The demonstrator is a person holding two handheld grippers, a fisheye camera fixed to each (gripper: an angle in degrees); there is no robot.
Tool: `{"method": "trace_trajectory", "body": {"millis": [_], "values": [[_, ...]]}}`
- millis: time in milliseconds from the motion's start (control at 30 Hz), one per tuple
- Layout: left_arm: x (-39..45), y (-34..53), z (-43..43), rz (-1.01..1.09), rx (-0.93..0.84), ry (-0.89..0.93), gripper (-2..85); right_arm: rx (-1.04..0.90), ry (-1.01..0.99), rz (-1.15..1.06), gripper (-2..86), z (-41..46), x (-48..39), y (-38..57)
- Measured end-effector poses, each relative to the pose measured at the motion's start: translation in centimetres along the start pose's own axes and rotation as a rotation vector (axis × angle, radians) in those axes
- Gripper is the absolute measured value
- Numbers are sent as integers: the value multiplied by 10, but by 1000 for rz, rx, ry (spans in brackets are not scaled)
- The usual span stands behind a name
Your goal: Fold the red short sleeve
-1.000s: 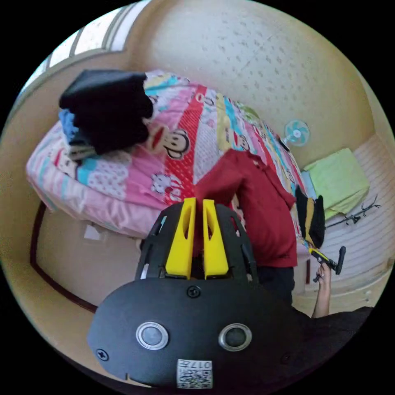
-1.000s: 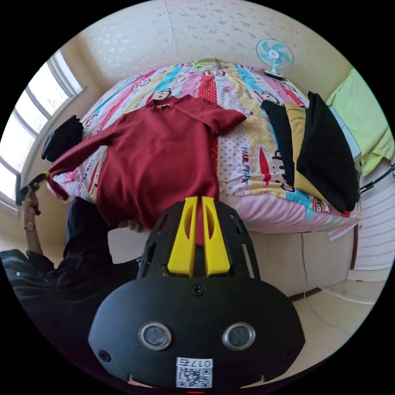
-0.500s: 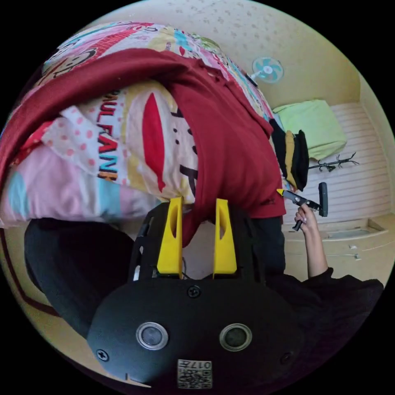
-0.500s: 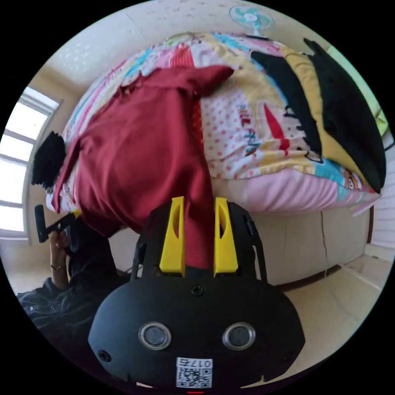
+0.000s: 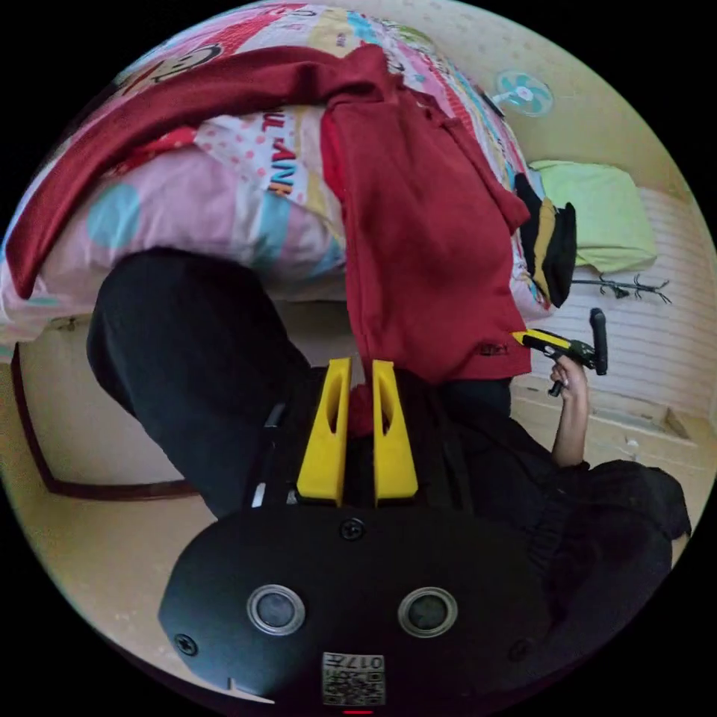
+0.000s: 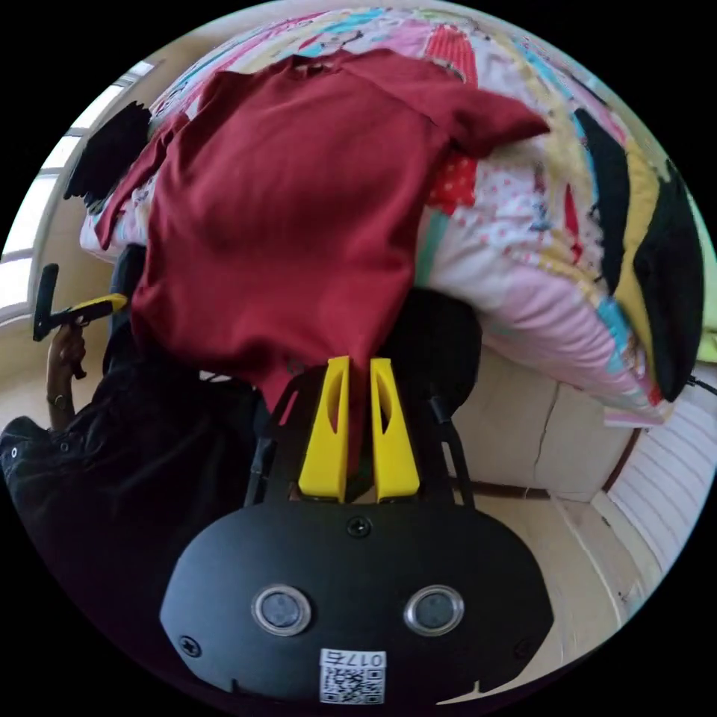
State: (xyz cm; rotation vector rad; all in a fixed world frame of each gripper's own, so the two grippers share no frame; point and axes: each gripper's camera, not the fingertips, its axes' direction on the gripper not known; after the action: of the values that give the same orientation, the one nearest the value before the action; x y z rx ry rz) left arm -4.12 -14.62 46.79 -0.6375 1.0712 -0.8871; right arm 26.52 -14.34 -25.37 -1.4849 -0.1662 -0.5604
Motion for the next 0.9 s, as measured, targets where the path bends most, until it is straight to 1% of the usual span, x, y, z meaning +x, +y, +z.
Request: {"method": "trace_trajectory", "body": {"millis": [67, 133, 167, 300, 333, 367, 400, 433, 467, 500, 533, 567, 600, 633, 667, 700, 733, 767, 800, 833, 867, 900], "values": [[-11, 3, -5, -54, -4, -46, 83, 232, 147, -7, 72, -51, -2, -26], [-20, 4, -17, -75, 19, -60, 88, 404, 190, -31, 77, -80, 1, -54], [-21, 4, -20, -75, 26, -60, 89, 446, 184, -64, 87, -90, 6, -80], [-27, 6, -32, -100, 49, -68, 92, 446, 91, -142, 110, -74, 19, -173], [-29, 7, -33, -106, 50, -58, 92, 373, 65, -164, 111, -51, 21, -203], [-30, 7, -33, -108, 48, -50, 92, 243, 83, -165, 110, -19, 22, -230], [-32, 9, -34, -110, 46, -36, 92, 190, 108, -155, 105, -4, 24, -239], [-34, 11, -36, -110, 51, -24, 90, 182, 90, -135, 94, 7, 29, -243], [-35, 12, -38, -113, 55, -20, 89, 210, 29, -55, 61, -1, 44, -236], [-39, 14, -44, -122, 63, -9, 86, 236, -38, -36, 44, -10, 53, -230], [-43, 16, -51, -121, 74, 6, 84, 351, -182, 36, 40, -34, 78, -208], [-45, 17, -55, -120, 82, 12, 83, 534, -301, 108, 36, -63, 107, -172], [-50, 19, -63, -121, 101, 18, 81, 640, -356, 139, 35, -77, 123, -150], [-56, 21, -70, -127, 122, 15, 80, 864, -433, 217, 34, -99, 157, -97], [-59, 22, -74, -130, 130, 12, 80, 1067, -468, 340, 33, -109, 192, -39], [-67, 24, -79, -137, 142, 9, 79, 1162, -477, 421, 33, -109, 210, -8], [-74, 26, -82, -142, 153, 13, 79, 1308, -481, 579, 32, -101, 241, 48], [-78, 27, -83, -145, 158, 18, 79, 1370, -454, 709, 32, -83, 267, 94], [-86, 29, -84, -153, 168, 33, 79, 1349, -444, 765, 31, -72, 279, 110], [-94, 31, -83, -163, 175, 55, 80, 1262, -443, 842, 31, -47, 299, 131], [-98, 32, -82, -168, 176, 69, 80, 1223, -487, 860, 30, -20, 310, 145], [-105, 33, -80, -175, 172, 100, 81, 1226, -530, 872, 30, -8, 313, 151]]}}
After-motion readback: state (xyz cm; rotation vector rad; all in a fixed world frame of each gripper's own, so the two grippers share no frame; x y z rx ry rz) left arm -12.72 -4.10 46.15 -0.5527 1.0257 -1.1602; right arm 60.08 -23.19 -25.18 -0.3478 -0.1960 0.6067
